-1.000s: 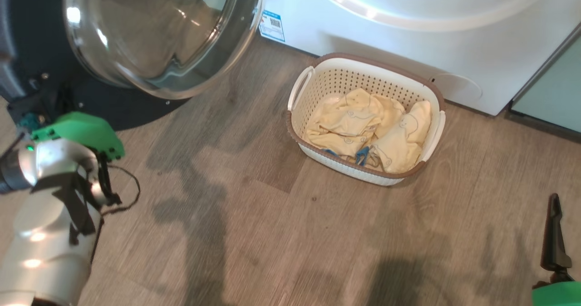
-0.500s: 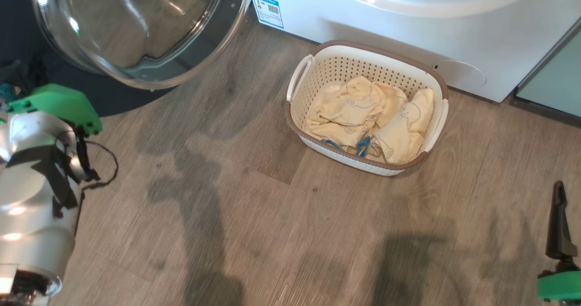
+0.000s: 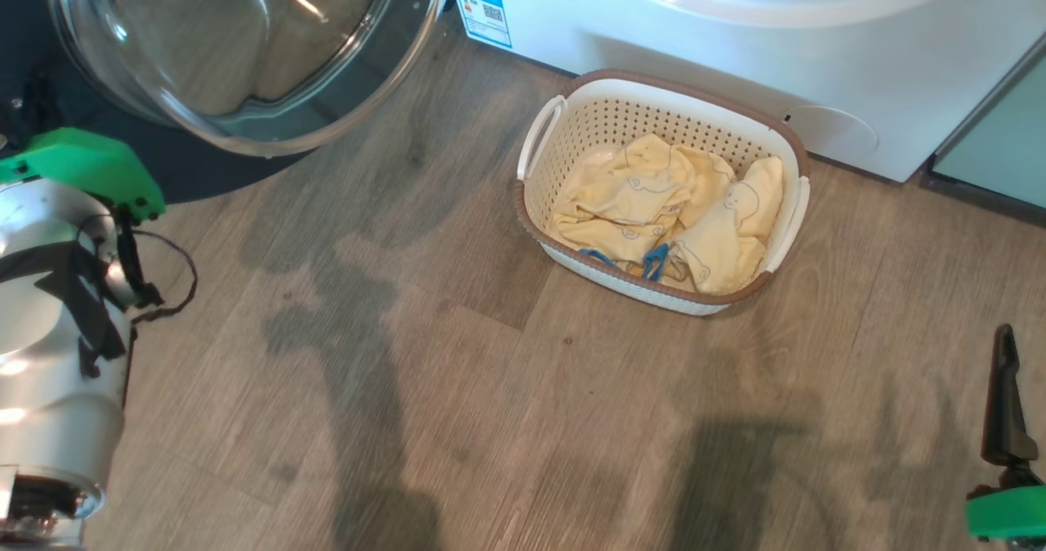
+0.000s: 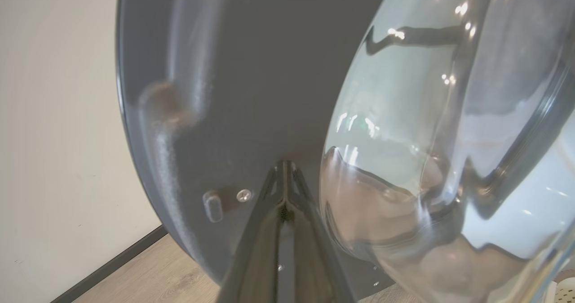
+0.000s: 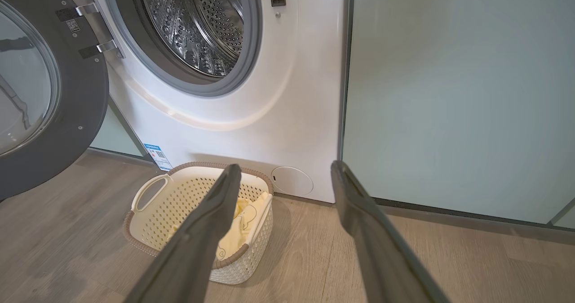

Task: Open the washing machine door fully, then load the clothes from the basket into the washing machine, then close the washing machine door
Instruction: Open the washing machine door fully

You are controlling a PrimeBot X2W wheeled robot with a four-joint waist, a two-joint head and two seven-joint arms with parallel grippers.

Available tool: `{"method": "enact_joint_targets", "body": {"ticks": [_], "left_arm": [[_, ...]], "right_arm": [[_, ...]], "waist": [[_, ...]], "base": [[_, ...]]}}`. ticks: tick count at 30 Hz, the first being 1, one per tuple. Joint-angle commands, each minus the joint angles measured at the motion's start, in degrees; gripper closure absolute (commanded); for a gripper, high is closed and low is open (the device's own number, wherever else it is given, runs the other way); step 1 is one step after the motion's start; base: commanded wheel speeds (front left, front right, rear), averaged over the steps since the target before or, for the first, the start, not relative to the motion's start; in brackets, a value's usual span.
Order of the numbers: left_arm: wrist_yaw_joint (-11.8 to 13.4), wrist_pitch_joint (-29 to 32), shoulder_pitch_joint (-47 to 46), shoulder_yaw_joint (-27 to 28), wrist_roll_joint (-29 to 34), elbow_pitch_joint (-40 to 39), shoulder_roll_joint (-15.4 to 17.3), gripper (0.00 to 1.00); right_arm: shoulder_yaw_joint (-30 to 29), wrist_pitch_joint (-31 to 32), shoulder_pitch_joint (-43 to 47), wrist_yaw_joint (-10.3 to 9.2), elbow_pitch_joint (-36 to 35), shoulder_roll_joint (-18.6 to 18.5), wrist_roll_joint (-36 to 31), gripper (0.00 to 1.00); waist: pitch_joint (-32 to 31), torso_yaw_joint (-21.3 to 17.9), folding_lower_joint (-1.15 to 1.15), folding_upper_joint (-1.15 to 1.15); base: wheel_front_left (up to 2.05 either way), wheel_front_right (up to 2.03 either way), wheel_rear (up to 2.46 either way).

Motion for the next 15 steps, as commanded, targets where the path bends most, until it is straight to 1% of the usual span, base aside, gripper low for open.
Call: {"method": "enact_joint_targets", "body": {"ticks": [1,9,15], "left_arm": [[-0.02,-0.52,-0.09,2.55,0.8,-2.42,2.65,1.0],[-0.11,-0.52,5.53,4.8,3.07,-8.62,0.4,1.0],[0.06,-0.52,11.89,6.26,5.47,-16.57,-1.44,1.0]], "right_arm": [[0.89,-0.54,-1.69,-0.16,-1.46,-1.07,0.29,0.0],[0.87,-0.54,-1.48,-0.16,-0.83,-0.26,0.26,0.0],[0.75,-0.54,-1.19,-0.16,-0.46,0.48,0.35,0.0]], "waist": [[-0.15,0.15,0.0,0.0],[-1.61,0.49,0.0,0.0],[-3.2,0.49,0.0,0.0]], "base": [[0.0,0.0,0.0],[0.0,0.0,0.0],[0.0,0.0,0.0]]}}
